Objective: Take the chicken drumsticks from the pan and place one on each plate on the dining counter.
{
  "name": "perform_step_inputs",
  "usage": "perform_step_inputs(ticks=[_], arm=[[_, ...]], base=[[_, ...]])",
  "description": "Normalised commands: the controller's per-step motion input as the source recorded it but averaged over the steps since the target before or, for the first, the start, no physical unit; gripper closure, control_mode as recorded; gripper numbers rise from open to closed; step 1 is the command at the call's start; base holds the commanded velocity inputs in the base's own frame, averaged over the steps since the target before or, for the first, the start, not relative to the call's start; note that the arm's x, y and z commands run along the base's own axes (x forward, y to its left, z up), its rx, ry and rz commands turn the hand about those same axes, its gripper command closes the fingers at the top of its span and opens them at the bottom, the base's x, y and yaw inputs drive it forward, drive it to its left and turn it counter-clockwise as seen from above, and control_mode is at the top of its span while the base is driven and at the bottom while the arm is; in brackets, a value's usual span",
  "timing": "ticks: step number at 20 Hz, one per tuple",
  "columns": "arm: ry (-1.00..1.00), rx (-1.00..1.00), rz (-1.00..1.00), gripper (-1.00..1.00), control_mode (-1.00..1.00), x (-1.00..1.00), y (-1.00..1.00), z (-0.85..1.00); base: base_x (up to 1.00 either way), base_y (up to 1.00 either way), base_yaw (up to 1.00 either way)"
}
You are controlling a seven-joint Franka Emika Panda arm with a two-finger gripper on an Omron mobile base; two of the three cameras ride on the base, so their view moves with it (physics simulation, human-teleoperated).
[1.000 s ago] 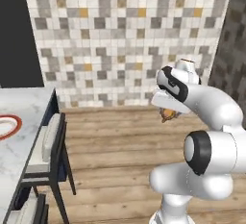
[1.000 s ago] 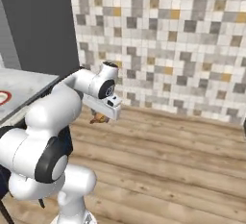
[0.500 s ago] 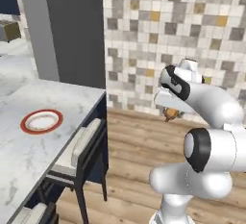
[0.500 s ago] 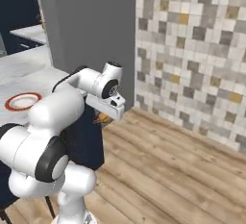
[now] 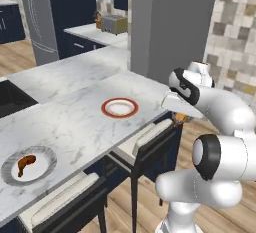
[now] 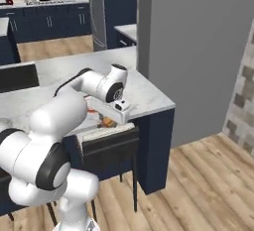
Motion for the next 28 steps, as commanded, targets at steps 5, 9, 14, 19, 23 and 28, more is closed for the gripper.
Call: perform_step_inputs(ticks=[5, 9, 14, 19, 23, 28], arm=[[0.00, 0.00, 0.00, 1.00, 1.00, 0.00, 0.00, 0.00], [0.00, 0.00, 0.00, 1.00, 1.00, 0.00, 0.00, 0.00], [0.00, 0.00, 0.00, 1.00, 1.00, 0.00, 0.00, 0.00], [0.00, 0.00, 0.00, 1.00, 1.00, 0.00, 0.00, 0.00], [0.00, 0.00, 0.01, 1.00, -1.00, 0.61, 0.00, -0.08], [0.04, 0.00, 0.02, 1.00, -1.00, 1.00, 0.01, -0.10]], base=[[0.65, 0.01, 0.46], [0.22, 0.01, 0.10], [0.02, 0.00, 0.00], [0.17, 0.00, 0.00], [0.00, 0.00, 0.00], [0.00, 0.00, 0.00]])
